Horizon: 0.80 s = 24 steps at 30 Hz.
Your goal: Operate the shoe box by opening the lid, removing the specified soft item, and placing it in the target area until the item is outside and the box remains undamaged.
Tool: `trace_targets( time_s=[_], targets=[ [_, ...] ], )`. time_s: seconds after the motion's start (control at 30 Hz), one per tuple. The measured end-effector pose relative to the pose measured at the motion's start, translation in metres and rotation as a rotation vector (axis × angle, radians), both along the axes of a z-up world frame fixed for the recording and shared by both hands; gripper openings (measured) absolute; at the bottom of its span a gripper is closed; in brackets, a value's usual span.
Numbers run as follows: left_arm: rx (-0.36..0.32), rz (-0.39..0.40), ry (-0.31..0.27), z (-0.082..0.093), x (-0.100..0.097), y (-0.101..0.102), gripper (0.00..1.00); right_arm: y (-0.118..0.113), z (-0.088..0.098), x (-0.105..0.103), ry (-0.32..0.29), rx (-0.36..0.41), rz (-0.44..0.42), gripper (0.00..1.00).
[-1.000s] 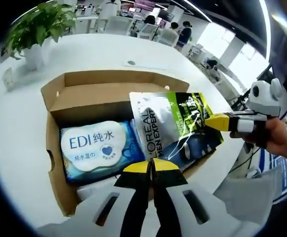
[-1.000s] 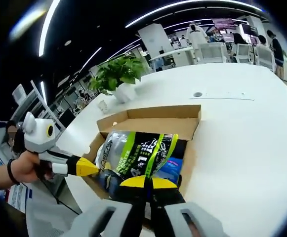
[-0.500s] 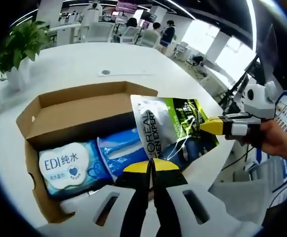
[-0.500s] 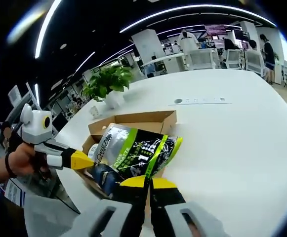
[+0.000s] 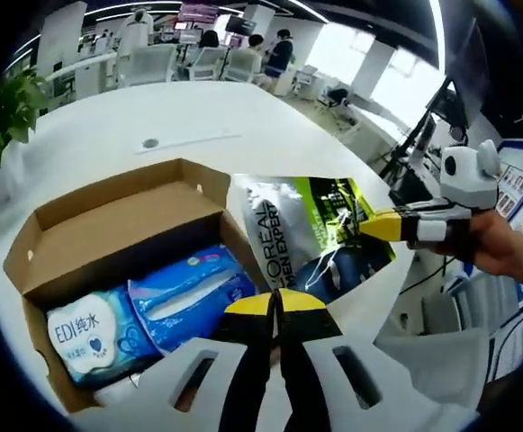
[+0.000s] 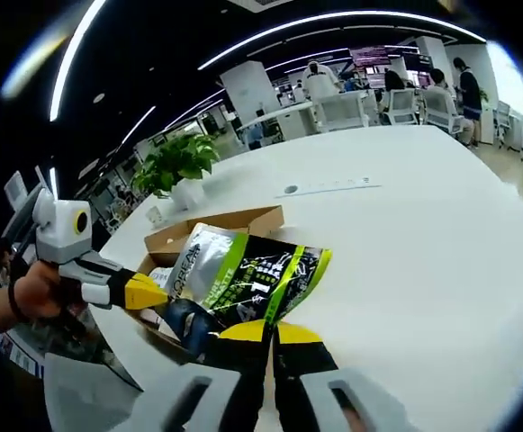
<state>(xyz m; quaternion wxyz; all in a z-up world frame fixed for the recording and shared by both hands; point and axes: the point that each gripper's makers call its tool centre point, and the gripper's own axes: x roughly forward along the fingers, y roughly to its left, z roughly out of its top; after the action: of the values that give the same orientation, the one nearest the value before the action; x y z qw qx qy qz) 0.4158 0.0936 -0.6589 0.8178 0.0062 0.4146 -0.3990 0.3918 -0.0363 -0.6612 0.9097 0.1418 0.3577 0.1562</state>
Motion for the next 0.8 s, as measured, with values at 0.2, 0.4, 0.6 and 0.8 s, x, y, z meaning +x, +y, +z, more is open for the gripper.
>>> trace_targets(
  time_s=[0.2, 0.4, 0.6, 0.8],
  targets=[
    [-0.003, -0.038, -0.015, 0.004, 0.003, -0.020, 0.00, -0.018, 0.002, -0.004, 0.000, -0.009, -0.024, 0.00],
    [0.002, -0.053, -0.012, 0.001, 0.005, -0.032, 0.00, -0.032, 0.001, 0.002, 0.006, -0.016, -0.034, 0.00],
    [0.022, -0.069, -0.015, -0.003, 0.007, -0.041, 0.00, -0.040, 0.001, 0.010, 0.010, -0.025, -0.031, 0.00],
    [0.052, -0.094, -0.035, -0.008, 0.012, -0.051, 0.00, -0.049, -0.008, 0.020, 0.041, -0.042, -0.035, 0.00]
  ],
)
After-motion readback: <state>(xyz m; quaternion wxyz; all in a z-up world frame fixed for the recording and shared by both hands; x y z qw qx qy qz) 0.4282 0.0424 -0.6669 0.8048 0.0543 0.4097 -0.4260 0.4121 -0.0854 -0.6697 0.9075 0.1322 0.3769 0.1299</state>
